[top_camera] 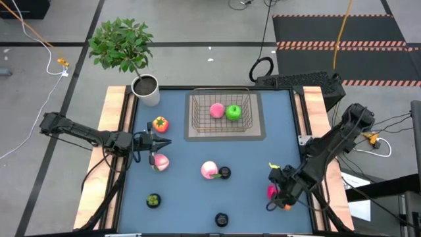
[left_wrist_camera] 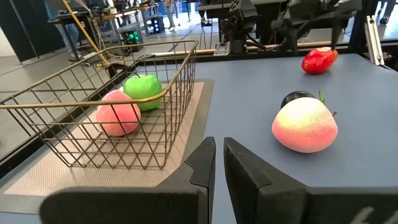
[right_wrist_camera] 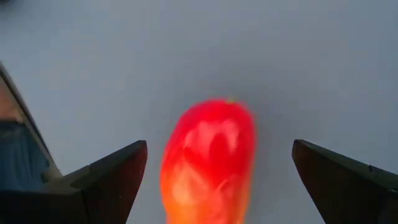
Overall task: Build produce basket
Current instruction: Put the red mango into the wire basket
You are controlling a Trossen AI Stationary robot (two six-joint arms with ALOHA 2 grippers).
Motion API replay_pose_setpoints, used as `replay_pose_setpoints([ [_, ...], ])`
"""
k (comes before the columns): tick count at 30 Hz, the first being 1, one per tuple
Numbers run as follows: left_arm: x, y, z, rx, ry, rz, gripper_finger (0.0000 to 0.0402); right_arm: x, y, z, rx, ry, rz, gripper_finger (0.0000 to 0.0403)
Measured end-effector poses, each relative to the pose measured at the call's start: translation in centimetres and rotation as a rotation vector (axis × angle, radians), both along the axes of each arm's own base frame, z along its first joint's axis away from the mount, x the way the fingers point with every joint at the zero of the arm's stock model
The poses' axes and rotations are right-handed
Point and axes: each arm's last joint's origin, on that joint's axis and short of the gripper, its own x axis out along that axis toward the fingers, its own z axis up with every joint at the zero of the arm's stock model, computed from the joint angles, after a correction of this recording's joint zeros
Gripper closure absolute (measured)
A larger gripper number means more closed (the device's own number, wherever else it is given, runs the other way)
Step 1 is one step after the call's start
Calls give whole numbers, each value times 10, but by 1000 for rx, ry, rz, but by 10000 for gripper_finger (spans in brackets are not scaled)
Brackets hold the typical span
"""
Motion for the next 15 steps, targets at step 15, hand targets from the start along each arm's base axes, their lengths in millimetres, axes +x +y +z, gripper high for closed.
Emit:
replay_pose_setpoints([
  [15, 0, 0, 0, 0, 0, 0, 364, 12, 10, -44, -53, 234, 83, 39],
])
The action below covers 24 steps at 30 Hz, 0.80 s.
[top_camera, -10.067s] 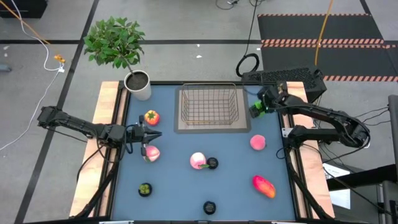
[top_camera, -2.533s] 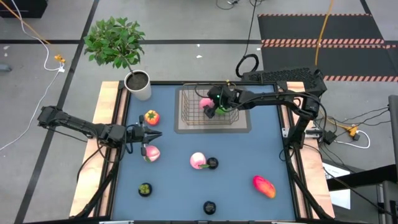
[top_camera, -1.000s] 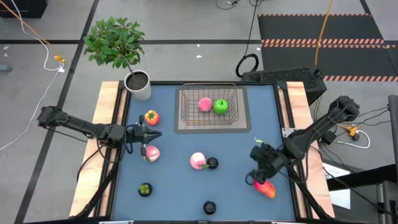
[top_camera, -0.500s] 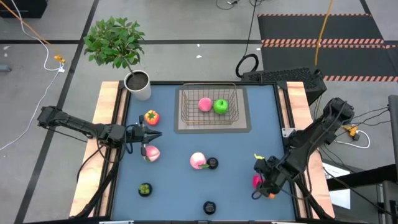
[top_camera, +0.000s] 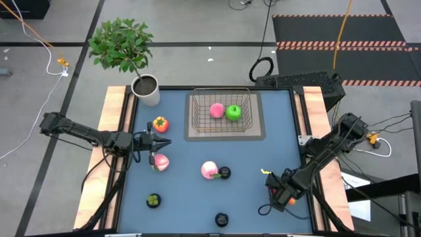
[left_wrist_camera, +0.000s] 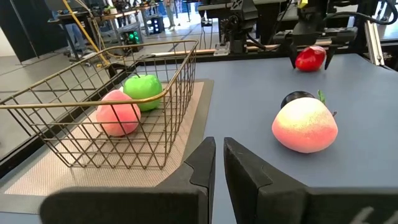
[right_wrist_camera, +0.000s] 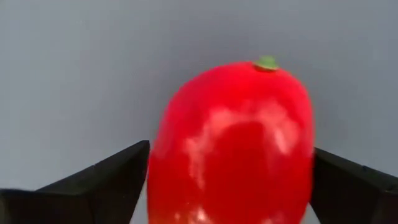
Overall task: Build produce basket
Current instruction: Put the red mango into the wire basket
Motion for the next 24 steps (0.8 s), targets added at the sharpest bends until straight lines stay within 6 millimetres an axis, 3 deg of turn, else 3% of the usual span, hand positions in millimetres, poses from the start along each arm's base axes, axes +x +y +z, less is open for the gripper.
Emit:
replay_pose_setpoints([
  [6, 0, 0, 0, 0, 0, 0, 364, -1, -2, 0, -13, 7, 8, 156],
  [11, 0, 0, 0, 0, 0, 0, 364, 0, -10, 5, -56, -35, 20, 156],
  [24, 0, 0, 0, 0, 0, 0, 364, 17, -51, 52, -86, -379, 91, 156],
])
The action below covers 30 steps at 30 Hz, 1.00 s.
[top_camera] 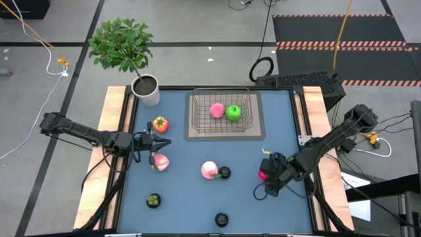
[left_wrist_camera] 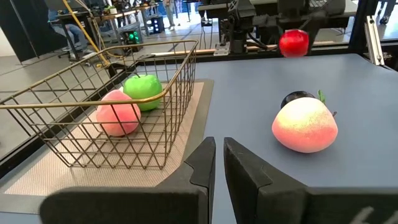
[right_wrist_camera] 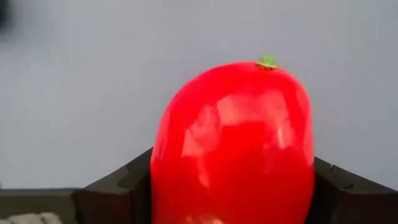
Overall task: Build produce basket
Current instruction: Put the red mango into the wire basket
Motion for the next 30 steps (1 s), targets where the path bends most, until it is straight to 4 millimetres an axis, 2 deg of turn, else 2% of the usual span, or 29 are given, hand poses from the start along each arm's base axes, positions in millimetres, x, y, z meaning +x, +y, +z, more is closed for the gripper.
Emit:
replay_pose_setpoints([
  [9, 0, 0, 0, 0, 0, 0, 364, 22, -29, 38, -1, -368, 104, 156],
  [13, 0, 0, 0, 0, 0, 0, 364, 30, -37, 56, 15, -551, 148, 156],
  [19, 0, 0, 0, 0, 0, 0, 364, 37, -48, 77, -50, -765, 190, 156],
  [30, 0, 0, 0, 0, 0, 0, 364, 53, -80, 104, -249, -1046, 89, 156],
])
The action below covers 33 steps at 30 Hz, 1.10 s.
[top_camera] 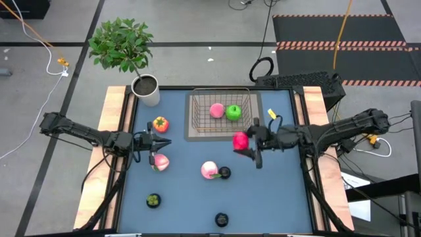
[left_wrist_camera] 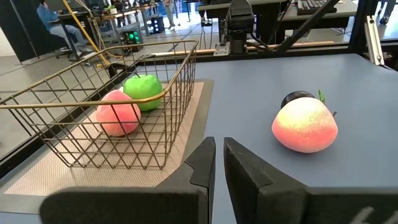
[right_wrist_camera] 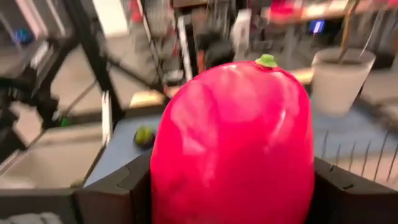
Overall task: Build produce basket
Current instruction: Put the red mango into the wire basket
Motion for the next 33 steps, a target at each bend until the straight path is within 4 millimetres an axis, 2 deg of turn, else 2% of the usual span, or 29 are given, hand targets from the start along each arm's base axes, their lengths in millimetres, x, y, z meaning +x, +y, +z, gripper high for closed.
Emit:
replay_pose_setpoints([
  [4, 0, 0, 0, 0, 0, 0, 364, 3, -15, 12, -69, -121, -53, 156],
  [8, 0, 0, 0, 0, 0, 0, 364, 4, -36, 14, -144, -130, -137, 149],
  [12, 0, 0, 0, 0, 0, 0, 364, 5, -68, 3, -164, -19, -260, 118],
  [17, 0, 0, 0, 0, 0, 0, 364, 11, -115, -16, -70, 69, -390, 135],
  [20, 0, 0, 0, 0, 0, 0, 364, 19, -140, -28, 14, 136, -374, 152],
  [25, 0, 0, 0, 0, 0, 0, 364, 35, -169, -52, 39, 252, -385, 146],
  [33, 0, 0, 0, 0, 0, 0, 364, 61, -186, -69, 99, 310, -182, 143],
])
